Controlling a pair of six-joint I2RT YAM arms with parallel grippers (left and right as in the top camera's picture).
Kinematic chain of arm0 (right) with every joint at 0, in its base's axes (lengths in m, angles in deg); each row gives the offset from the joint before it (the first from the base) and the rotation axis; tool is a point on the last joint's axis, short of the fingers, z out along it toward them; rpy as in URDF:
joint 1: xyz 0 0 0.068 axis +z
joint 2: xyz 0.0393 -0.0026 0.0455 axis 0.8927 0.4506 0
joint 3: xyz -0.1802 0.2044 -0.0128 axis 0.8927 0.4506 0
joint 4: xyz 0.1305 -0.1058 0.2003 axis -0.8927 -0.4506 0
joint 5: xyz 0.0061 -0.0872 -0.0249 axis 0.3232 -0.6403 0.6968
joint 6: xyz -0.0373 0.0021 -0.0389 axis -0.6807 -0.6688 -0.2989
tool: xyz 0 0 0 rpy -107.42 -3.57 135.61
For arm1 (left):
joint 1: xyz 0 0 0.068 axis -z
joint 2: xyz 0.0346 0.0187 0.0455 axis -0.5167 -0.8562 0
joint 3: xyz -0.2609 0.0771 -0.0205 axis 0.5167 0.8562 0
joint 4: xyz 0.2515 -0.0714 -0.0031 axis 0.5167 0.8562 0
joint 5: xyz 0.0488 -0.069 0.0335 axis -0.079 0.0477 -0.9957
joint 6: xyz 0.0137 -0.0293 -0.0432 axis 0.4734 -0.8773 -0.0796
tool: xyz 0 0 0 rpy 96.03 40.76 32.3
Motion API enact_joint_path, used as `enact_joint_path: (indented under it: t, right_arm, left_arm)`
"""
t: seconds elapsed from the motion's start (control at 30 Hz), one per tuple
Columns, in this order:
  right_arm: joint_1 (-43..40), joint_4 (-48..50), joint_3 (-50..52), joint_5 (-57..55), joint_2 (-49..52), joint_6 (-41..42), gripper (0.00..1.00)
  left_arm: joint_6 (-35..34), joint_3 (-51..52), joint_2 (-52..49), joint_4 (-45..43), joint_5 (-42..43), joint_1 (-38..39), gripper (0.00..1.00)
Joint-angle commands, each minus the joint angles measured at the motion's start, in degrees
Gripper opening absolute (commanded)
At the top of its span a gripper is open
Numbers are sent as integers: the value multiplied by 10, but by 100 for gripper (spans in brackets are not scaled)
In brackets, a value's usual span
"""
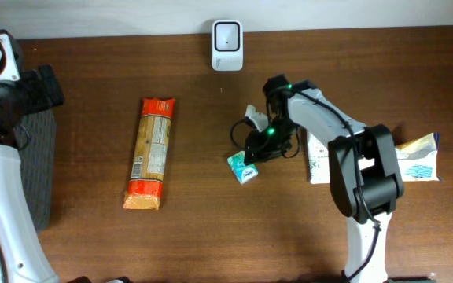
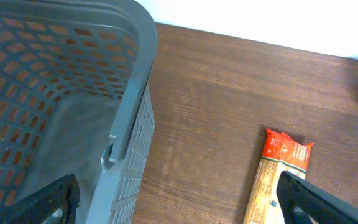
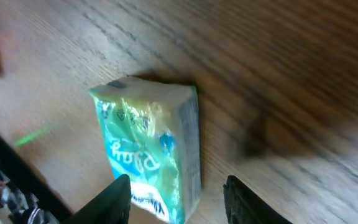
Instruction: Scan the item barcode
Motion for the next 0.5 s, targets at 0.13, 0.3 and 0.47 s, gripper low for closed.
enact_joint_path:
  t: [0.13, 0.3, 0.47]
  right_arm:
    - [19, 32, 47, 10, 0, -7, 27]
    - [17, 32, 46, 12, 0, 2, 4]
    - [12, -9, 9, 126, -10, 2, 4]
  left_arm:
    - [9, -7, 3, 0, -2, -2, 99]
    - [9, -7, 3, 0, -2, -2, 99]
    - [9, -7, 3, 0, -2, -2, 99]
